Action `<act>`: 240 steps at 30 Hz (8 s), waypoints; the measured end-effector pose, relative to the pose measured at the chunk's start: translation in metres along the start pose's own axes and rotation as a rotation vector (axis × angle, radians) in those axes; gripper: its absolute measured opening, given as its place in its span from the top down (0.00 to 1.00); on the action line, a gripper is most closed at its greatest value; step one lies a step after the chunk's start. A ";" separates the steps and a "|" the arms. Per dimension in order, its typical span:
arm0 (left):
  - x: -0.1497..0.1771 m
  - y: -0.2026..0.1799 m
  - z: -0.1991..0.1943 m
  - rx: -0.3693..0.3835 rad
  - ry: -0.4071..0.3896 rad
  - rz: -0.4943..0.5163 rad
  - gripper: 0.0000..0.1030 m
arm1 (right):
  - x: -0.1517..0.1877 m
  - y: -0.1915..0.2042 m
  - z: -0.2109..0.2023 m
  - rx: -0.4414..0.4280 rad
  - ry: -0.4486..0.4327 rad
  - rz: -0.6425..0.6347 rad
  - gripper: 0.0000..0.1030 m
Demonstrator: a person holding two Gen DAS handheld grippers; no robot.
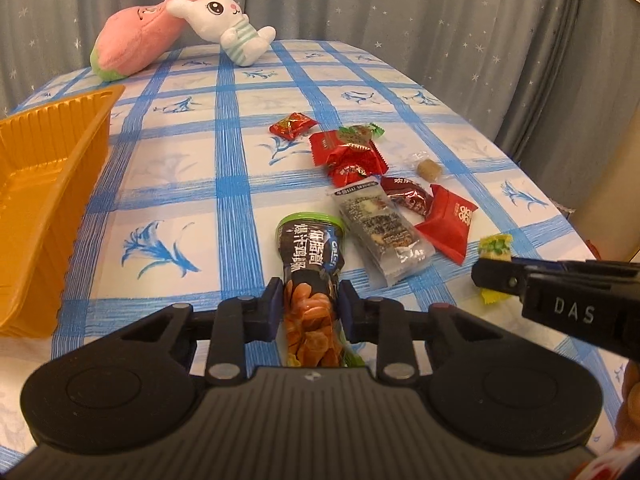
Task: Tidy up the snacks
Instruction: 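Carry the sausage pack and yellow candy with both tools over the orange tray, then open both tools to drop the sausage pack and yellow candy into the tray, then grasp the red candy packet with the right tool while the left tool grasps the clear nut bar pack, then carry the red packet and nut bar pack with both tools over the tray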
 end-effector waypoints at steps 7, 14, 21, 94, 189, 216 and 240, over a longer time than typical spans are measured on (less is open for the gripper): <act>0.002 0.015 -0.014 -0.016 -0.009 -0.003 0.75 | -0.007 0.016 -0.003 -0.026 -0.019 -0.018 0.79; -0.013 0.037 -0.041 -0.032 -0.054 -0.027 0.75 | -0.020 0.045 -0.008 -0.084 -0.047 -0.043 0.79; -0.033 0.073 -0.070 -0.071 -0.105 -0.052 0.75 | -0.034 0.088 -0.012 -0.149 -0.078 -0.101 0.79; -0.024 0.277 -0.058 -0.226 -0.058 -0.174 0.55 | -0.048 0.253 0.079 -0.368 -0.017 -0.235 0.47; -0.026 0.035 -0.001 0.057 -0.058 -0.073 0.16 | -0.016 0.007 0.034 -0.063 -0.006 0.026 0.71; -0.028 -0.053 0.032 0.065 -0.068 0.140 0.67 | -0.020 -0.034 0.004 0.112 -0.087 0.133 0.72; 0.010 0.009 -0.077 0.018 -0.075 0.035 0.67 | 0.006 0.038 -0.044 0.007 -0.101 0.053 0.73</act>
Point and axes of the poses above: each gripper's, at about its wrist camera, not at the fingertips, and z roughly the way its jaws point, y to its left, x to its underside, the point moved 7 cm from there along z, roughly the way its jaws point, and after that the axes turned 9 degrees about -x, right-handed, at the moved point
